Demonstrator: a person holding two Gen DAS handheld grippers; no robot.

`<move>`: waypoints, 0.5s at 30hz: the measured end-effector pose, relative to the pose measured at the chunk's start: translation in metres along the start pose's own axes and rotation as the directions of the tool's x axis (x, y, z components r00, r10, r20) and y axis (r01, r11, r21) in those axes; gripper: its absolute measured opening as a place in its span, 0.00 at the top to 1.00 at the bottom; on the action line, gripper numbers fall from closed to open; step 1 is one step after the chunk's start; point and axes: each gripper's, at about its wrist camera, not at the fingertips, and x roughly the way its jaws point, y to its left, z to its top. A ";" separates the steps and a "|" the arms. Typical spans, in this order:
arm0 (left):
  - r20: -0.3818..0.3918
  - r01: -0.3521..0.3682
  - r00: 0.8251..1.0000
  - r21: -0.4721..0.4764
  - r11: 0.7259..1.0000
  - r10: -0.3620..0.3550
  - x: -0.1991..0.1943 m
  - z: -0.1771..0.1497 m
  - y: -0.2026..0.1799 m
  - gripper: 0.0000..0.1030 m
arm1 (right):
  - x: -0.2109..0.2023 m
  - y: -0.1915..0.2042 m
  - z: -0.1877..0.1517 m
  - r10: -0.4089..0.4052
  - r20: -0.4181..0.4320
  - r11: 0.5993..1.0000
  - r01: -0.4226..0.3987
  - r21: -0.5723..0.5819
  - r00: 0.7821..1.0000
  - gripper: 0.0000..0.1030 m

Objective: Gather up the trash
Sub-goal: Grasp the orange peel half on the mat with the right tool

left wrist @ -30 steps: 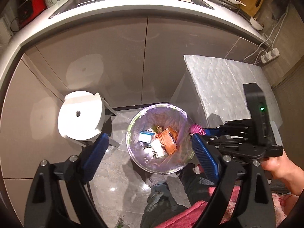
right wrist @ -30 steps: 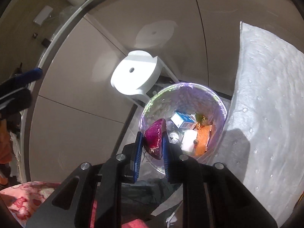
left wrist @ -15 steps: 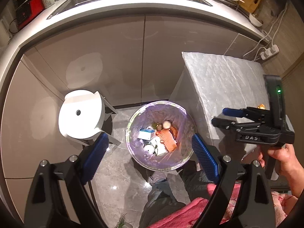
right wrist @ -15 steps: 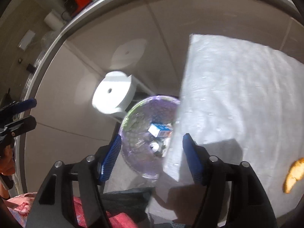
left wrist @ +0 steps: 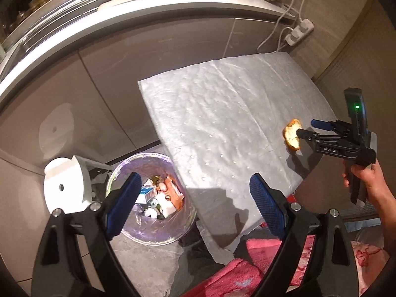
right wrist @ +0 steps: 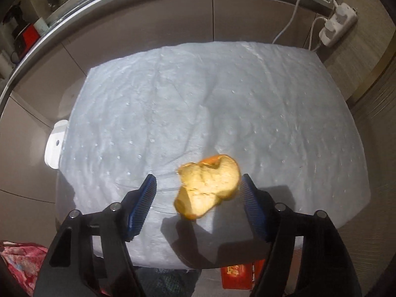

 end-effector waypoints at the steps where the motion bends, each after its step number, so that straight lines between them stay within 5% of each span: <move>1: -0.001 0.004 1.000 0.002 1.000 -0.004 0.003 0.004 -0.007 0.17 | 0.005 -0.008 -0.001 0.000 -0.010 1.000 0.000 0.002 1.000 0.36; 15: -0.031 -0.030 0.999 -0.022 0.999 0.029 0.029 0.032 -0.064 0.17 | 0.034 -0.034 0.011 0.110 -0.066 0.992 -0.114 -0.051 0.992 0.47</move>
